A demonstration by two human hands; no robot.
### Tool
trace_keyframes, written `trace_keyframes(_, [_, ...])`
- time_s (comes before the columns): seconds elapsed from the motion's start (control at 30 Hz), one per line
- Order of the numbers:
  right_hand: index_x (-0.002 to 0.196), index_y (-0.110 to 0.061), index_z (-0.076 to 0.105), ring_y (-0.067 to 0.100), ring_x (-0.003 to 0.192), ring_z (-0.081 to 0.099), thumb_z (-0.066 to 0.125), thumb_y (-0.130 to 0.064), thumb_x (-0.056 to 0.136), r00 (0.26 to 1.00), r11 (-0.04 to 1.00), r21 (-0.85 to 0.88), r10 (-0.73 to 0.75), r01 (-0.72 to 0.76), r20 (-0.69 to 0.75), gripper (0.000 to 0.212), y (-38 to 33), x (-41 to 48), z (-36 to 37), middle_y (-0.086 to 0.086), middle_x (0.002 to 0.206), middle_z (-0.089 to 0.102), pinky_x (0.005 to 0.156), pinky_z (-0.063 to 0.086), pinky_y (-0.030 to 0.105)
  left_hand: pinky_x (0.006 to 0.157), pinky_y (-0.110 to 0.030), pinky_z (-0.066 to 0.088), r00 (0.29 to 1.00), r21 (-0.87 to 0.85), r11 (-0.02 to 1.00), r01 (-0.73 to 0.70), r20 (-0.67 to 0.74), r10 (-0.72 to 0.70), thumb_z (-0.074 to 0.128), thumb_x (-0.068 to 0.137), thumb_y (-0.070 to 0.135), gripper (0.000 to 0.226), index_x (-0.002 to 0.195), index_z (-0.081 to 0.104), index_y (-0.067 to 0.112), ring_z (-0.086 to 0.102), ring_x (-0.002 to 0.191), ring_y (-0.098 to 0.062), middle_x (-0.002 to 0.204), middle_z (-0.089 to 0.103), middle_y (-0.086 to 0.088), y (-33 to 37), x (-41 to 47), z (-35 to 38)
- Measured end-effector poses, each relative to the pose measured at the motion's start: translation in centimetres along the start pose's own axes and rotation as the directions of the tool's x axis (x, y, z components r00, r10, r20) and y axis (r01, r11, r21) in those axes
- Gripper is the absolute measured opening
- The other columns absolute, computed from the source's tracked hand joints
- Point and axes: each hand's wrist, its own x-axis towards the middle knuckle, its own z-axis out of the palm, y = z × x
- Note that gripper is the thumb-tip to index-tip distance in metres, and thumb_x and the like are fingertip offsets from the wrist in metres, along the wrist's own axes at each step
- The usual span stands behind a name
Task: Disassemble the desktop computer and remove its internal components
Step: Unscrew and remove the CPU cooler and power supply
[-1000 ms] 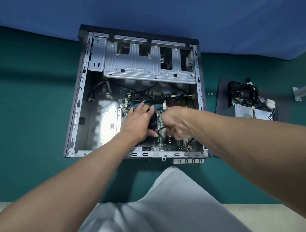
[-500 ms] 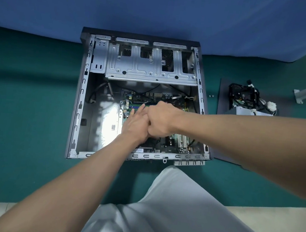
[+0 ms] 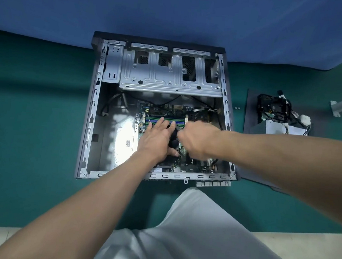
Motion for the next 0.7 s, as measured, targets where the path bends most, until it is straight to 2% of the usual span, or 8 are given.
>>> trace_keyframes(0.13, [0.108,-0.010,0.063,0.027,0.066,0.054,0.041,-0.014,0.098,0.920,0.792,-0.478,-0.381,0.379,0.098,0.025,0.0,-0.8,0.7,0.009,0.088,0.067,0.056,0.038,0.032,0.121,-0.040,0.001,1.000,0.014,1.000,-0.002,-0.005,0.002,0.071,0.084,0.036,0.094,0.155,0.012,0.016,-0.001,0.149,-0.018,0.162,0.013,-0.006,-0.1,0.1,-0.1])
trace_keyframes(0.23, [0.086,-0.013,0.058,0.022,0.059,0.051,0.051,-0.013,0.092,0.981,0.971,-0.160,-0.189,0.181,-0.038,0.010,0.5,-0.2,-0.3,0.002,0.071,0.051,0.048,0.035,0.028,0.121,-0.041,0.000,1.000,-0.021,1.000,-0.003,0.004,0.003,0.074,0.079,0.044,0.100,0.155,0.016,0.018,0.000,0.149,-0.018,0.161,0.016,-0.004,-0.2,-0.1,-0.1])
trace_keyframes(0.3, [0.069,-0.012,0.046,0.013,0.050,0.044,0.055,-0.021,0.090,0.982,0.949,0.276,0.177,-0.154,-0.060,0.024,0.5,0.7,-0.4,0.001,0.069,0.046,0.039,0.031,0.022,0.121,-0.041,0.001,1.000,-0.030,1.000,-0.003,-0.002,0.003,0.075,0.076,0.047,0.101,0.154,0.018,0.019,0.001,0.149,-0.018,0.160,0.020,-0.003,-0.2,0.0,-0.1])
trace_keyframes(0.4, [0.092,-0.005,0.052,0.010,0.043,0.045,0.043,-0.021,0.098,0.738,0.103,0.817,0.503,-0.567,0.449,0.019,0.5,1.6,-0.3,0.007,0.069,0.053,0.031,0.029,0.014,0.121,-0.041,0.000,1.000,-0.015,1.000,0.008,-0.005,-0.008,0.074,0.076,0.049,0.104,0.155,0.014,0.018,0.000,0.149,-0.019,0.161,0.017,-0.004,-0.1,0.0,0.1])
trace_keyframes(0.47, [0.098,-0.004,0.048,0.007,0.041,0.032,0.035,-0.019,0.103,0.657,-0.111,0.733,0.369,-0.671,0.658,0.020,0.5,1.3,-0.2,0.005,0.064,0.050,0.029,0.023,0.012,0.121,-0.041,0.001,1.000,-0.009,1.000,0.010,-0.002,-0.010,0.074,0.075,0.050,0.105,0.154,0.012,0.017,-0.001,0.149,-0.019,0.161,0.016,-0.004,-0.2,0.0,0.2])
trace_keyframes(0.53, [0.092,-0.003,0.049,0.009,0.046,0.033,0.035,-0.013,0.102,0.692,0.062,0.734,0.392,-0.677,0.606,0.020,0.6,1.3,-0.2,0.005,0.068,0.049,0.029,0.026,0.014,0.121,-0.040,0.000,1.000,-0.014,1.000,0.009,-0.003,-0.009,0.074,0.075,0.050,0.106,0.155,0.012,0.017,-0.001,0.149,-0.018,0.161,0.015,-0.004,-0.2,0.1,0.2])
trace_keyframes(0.6, [0.088,-0.001,0.051,0.015,0.058,0.048,0.040,-0.007,0.096,0.804,0.443,0.684,0.446,-0.580,0.393,0.015,0.5,1.2,-0.2,0.007,0.077,0.052,0.040,0.040,0.020,0.121,-0.040,-0.001,1.000,-0.022,1.000,0.011,-0.009,-0.011,0.074,0.075,0.049,0.106,0.154,0.013,0.017,-0.001,0.149,-0.018,0.161,0.016,-0.003,-0.2,0.2,0.2])
trace_keyframes(0.7, [0.091,-0.010,0.054,0.024,0.076,0.050,0.048,-0.014,0.092,0.973,0.960,0.174,0.205,-0.221,0.104,0.007,0.1,0.5,-0.4,0.005,0.081,0.049,0.063,0.045,0.031,0.120,-0.040,-0.002,1.000,-0.031,1.000,0.005,-0.020,-0.005,0.076,0.075,0.048,0.104,0.154,0.015,0.017,0.000,0.149,-0.018,0.159,0.020,-0.002,-0.3,0.2,0.4])
